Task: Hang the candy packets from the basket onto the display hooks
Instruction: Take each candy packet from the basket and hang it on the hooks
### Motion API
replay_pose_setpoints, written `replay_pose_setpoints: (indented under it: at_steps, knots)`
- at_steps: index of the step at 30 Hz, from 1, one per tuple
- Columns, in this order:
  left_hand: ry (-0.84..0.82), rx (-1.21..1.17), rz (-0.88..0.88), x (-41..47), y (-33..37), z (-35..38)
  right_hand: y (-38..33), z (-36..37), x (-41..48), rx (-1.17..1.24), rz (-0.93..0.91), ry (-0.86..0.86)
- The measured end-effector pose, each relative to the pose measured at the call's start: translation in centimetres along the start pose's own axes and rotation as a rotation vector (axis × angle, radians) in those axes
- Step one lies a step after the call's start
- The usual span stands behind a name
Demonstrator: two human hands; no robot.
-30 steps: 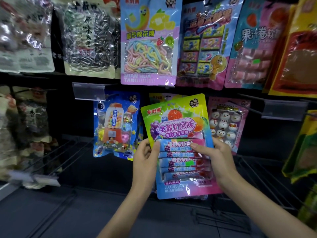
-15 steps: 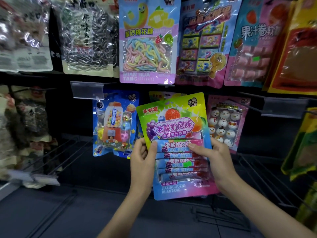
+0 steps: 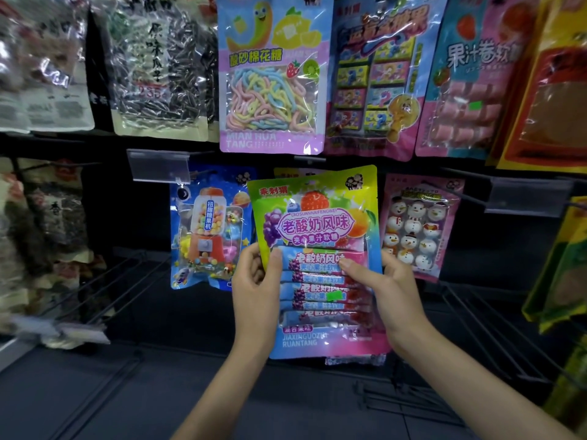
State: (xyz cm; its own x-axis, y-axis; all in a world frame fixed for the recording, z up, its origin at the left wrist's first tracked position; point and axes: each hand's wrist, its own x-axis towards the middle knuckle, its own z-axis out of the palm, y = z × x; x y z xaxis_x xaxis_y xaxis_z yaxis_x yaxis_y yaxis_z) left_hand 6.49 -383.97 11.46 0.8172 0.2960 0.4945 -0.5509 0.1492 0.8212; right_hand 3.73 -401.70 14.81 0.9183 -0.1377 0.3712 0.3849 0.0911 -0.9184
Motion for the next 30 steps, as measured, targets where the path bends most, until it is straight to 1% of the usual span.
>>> replay_pose_setpoints:
  at_steps: [6,14,20,24,30]
  knots:
    - [0.034,-0.012,-0.002,0.3,0.3,-0.2,0.3,0.6,-0.2,-0.022,-0.016,-0.005]
    - [0.089,-0.010,-0.026,0.4,-0.3,-0.6,0.9,0.9,-0.9,0.002,0.037,0.008]
    - [0.078,0.019,-0.069,0.5,-0.2,-0.6,1.3,0.9,-0.9,-0.005,0.068,0.013]
    - [0.058,0.077,-0.095,0.9,-0.4,-0.6,1.5,0.9,-0.4,-0.025,0.082,0.011]
    - [0.083,0.214,-0.070,1.9,-0.9,0.0,2.0,1.2,1.8,-0.141,0.036,0.072]
